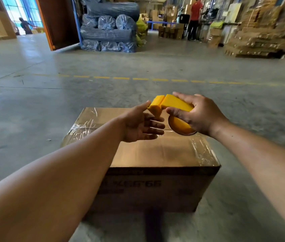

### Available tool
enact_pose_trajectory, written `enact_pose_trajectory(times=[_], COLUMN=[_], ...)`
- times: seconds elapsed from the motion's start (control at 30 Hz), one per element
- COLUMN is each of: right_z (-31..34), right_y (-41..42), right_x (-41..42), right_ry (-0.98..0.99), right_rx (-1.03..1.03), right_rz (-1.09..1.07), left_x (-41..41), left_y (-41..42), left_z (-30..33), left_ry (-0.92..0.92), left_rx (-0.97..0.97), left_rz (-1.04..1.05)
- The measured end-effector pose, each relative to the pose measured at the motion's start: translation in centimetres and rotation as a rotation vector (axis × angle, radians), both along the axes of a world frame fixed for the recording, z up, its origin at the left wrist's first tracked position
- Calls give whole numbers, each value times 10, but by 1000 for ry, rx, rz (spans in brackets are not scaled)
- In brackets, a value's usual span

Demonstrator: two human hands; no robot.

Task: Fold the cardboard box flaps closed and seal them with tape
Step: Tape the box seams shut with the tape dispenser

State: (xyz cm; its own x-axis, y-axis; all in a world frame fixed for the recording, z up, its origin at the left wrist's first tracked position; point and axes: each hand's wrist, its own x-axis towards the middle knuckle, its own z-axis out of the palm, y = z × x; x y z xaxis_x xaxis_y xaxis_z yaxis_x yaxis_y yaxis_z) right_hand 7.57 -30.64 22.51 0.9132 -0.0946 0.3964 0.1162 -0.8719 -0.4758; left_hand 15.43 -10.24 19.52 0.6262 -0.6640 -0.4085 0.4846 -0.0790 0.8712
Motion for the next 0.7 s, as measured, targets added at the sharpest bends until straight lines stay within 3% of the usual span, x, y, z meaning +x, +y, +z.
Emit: enact_pose_trajectory(times=[0.33,0.7], right_z=[-11,-28], right_y=[-54,-57], right_x=[-24,-1], right_ry=[-28,65], right_rx=[63,226], right_rz=[-53,-170], left_x=[-3,42], left_y=[-72,-110], left_z=[-6,5], left_ry=[22,-134], left_rx=[-83,368], left_rz=[127,134])
